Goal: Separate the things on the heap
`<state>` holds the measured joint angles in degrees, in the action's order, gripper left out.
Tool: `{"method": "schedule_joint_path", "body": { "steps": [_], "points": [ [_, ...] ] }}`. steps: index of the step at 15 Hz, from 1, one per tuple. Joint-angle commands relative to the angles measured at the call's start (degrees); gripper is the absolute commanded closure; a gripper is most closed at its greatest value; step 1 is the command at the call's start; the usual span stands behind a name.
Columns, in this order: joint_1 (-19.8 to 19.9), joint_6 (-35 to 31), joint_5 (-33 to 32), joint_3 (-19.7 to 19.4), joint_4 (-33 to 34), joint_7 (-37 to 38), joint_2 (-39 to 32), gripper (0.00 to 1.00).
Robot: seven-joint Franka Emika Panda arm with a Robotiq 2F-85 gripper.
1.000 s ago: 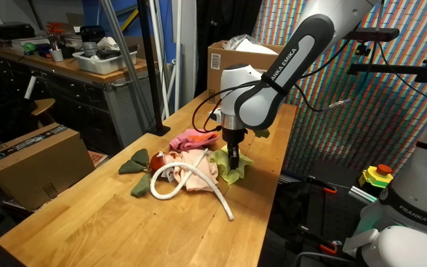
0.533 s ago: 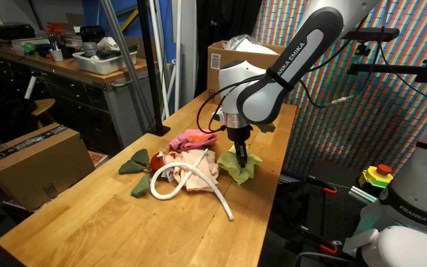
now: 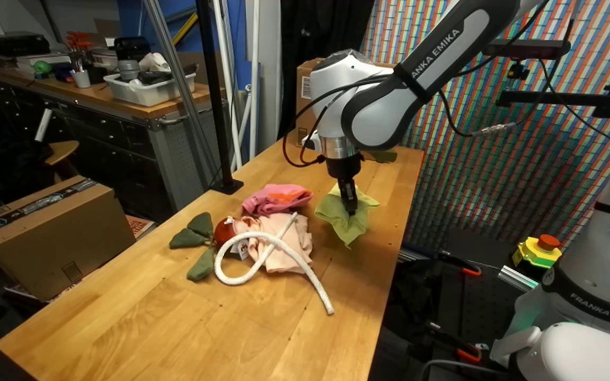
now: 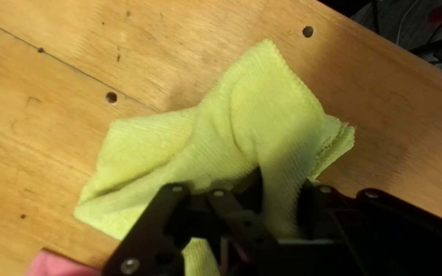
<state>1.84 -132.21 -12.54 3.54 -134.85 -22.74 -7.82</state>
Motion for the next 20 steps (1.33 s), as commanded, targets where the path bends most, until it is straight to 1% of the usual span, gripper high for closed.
{"method": "schedule_joint_path", "body": {
  "steps": [1,5,10,16,20],
  "points": [
    [-0.7,3.5,-2.9,-1.6,1.2,1.8,4.2,0.93],
    [-0.1,6.8,-3.2,-3.0,2.0,0.8,7.9,0.93],
    [0.2,10.4,-3.8,-4.4,2.6,0.6,10.4,0.93],
    [2.3,7.3,-7.8,-7.6,2.6,1.1,10.6,0.94],
    [5.0,1.7,-11.0,-10.6,3.4,2.4,9.7,0.93]
  ]
}}
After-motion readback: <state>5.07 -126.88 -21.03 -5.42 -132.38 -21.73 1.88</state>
